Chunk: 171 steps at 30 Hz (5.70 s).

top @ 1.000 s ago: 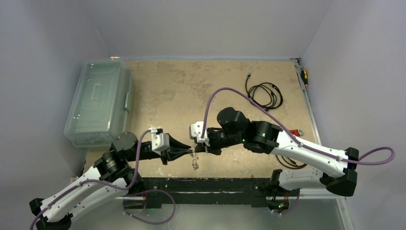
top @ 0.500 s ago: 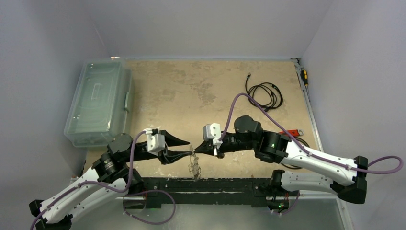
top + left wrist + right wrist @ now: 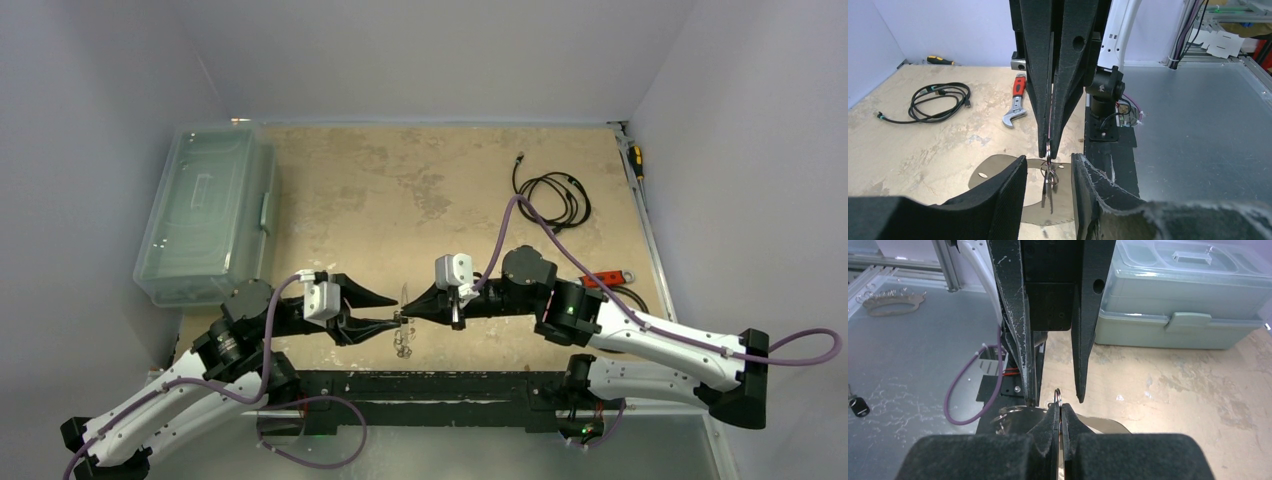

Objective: Put the keys on the keyring

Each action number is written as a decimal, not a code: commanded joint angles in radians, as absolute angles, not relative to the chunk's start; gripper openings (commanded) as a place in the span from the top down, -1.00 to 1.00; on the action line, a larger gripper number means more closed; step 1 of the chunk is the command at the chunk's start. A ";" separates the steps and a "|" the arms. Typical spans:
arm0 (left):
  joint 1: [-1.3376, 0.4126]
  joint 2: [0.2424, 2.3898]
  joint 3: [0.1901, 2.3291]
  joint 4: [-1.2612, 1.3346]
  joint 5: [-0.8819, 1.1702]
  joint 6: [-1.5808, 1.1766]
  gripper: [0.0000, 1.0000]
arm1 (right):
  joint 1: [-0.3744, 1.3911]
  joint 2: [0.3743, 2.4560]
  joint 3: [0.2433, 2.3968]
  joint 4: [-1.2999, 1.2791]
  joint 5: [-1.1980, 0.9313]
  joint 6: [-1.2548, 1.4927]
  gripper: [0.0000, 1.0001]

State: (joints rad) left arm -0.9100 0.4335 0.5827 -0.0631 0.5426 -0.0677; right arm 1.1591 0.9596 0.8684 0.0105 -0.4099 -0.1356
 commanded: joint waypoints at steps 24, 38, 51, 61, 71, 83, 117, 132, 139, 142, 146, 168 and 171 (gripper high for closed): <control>-0.908 0.476 0.600 -0.058 0.518 -0.069 0.84 | 1.164 0.901 0.860 0.139 -0.403 -0.083 1.00; -0.908 0.465 0.601 -0.057 0.521 -0.069 0.50 | 1.164 0.947 0.868 0.145 -0.429 -0.072 1.00; -0.909 0.439 0.592 -0.040 0.548 -0.078 0.25 | 1.164 0.947 0.862 0.141 -0.386 -0.077 1.00; -0.909 0.446 0.597 -0.050 0.534 -0.070 0.62 | 1.164 0.978 0.871 0.137 -0.419 -0.074 1.00; -0.908 0.463 0.602 -0.058 0.526 -0.069 0.73 | 1.164 0.943 0.855 0.162 -0.423 -0.069 1.00; -0.909 0.457 0.602 -0.064 0.508 -0.073 0.58 | 1.164 0.925 0.845 0.177 -0.390 -0.061 1.00; -0.907 0.315 0.595 -0.071 0.368 -0.060 0.07 | 1.164 0.922 0.830 0.195 -0.257 -0.045 1.00; -0.907 0.425 0.596 -0.034 0.463 -0.092 0.42 | 1.164 0.910 0.826 0.231 -0.307 -0.030 1.00; -0.907 0.419 0.594 -0.028 0.486 -0.083 0.42 | 1.164 0.936 0.814 0.267 -0.341 -0.019 1.00; -0.907 0.413 0.590 -0.028 0.487 -0.080 0.42 | 1.165 0.947 0.810 0.286 -0.356 -0.010 1.00; -0.907 0.416 0.591 -0.029 0.487 -0.079 0.44 | 1.166 0.958 0.810 0.300 -0.370 -0.007 1.00; -0.907 0.411 0.610 -0.080 0.452 -0.045 1.00 | 1.166 0.948 0.776 0.344 -0.403 0.034 0.99; -0.907 0.411 0.613 -0.086 0.459 -0.041 1.00 | 1.165 0.947 0.796 0.273 -0.392 0.013 0.71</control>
State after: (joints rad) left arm -0.9100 0.4156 0.5831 -0.0799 0.4866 -0.0639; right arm 1.1622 0.9619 0.7769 0.2684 -0.3614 0.0078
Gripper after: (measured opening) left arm 0.011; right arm 0.073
